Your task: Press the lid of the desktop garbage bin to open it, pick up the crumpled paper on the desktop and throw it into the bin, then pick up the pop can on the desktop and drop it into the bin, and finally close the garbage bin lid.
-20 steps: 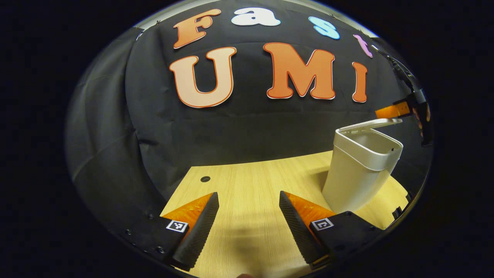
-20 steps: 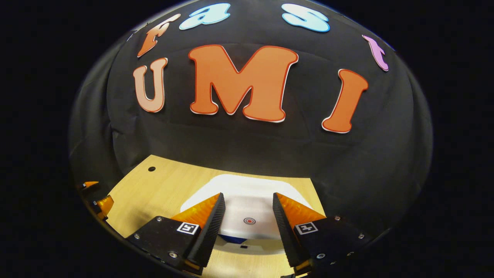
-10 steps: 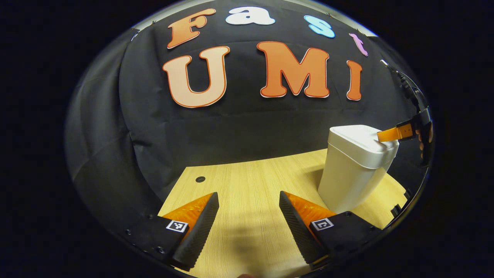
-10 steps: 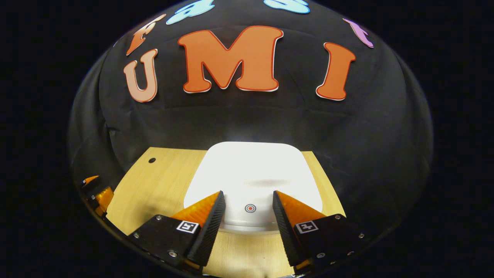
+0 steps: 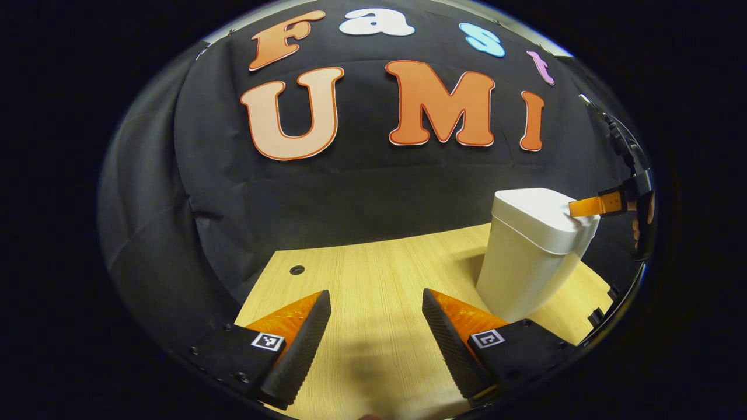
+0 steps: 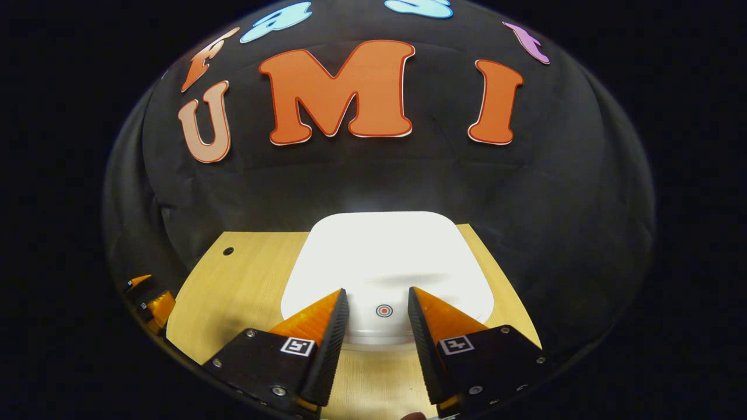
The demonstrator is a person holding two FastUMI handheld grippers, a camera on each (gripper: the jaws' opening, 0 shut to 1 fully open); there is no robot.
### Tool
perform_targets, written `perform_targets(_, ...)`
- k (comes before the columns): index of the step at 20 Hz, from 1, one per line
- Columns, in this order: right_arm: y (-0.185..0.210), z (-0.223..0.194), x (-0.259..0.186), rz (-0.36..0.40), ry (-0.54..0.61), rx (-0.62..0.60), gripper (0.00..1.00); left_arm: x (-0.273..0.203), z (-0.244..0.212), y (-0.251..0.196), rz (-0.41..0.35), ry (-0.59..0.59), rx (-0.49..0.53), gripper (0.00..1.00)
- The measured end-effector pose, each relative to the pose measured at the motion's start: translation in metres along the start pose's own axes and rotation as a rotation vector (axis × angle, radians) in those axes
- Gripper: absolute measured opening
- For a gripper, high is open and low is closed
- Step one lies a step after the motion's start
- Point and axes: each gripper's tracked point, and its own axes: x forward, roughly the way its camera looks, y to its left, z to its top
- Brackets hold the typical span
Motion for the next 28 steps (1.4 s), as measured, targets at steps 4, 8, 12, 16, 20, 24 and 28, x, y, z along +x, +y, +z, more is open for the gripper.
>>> perform_targets(4,0.001,0.006,-0.007,-0.015,-0.104,0.008,0.63,-0.003,0.016,0.012,0.015,-0.041,-0.004,1.00)
perform_targets(8,0.009,0.007,-0.010,-0.024,-0.167,-0.008,0.68,-0.006,0.039,0.026,0.040,-0.103,-0.019,1.00)
perform_targets(12,0.025,0.031,-0.027,-0.027,-0.308,-0.077,0.70,-0.011,0.051,0.037,0.068,-0.162,-0.041,1.00)
perform_targets(16,0.051,0.039,-0.039,0.008,-0.392,-0.094,0.76,-0.020,0.061,0.045,0.097,-0.220,-0.050,1.00)
perform_targets(20,0.084,0.029,-0.038,0.080,-0.372,-0.104,0.80,-0.027,0.067,0.049,0.107,-0.258,-0.055,1.00)
perform_targets(24,0.107,0.032,-0.046,0.123,-0.412,-0.134,0.84,-0.035,0.077,0.053,0.129,-0.307,-0.053,1.00)
perform_targets(28,0.116,0.034,-0.049,0.150,-0.432,-0.131,0.84,-0.049,0.099,0.063,0.170,-0.417,-0.042,0.99)
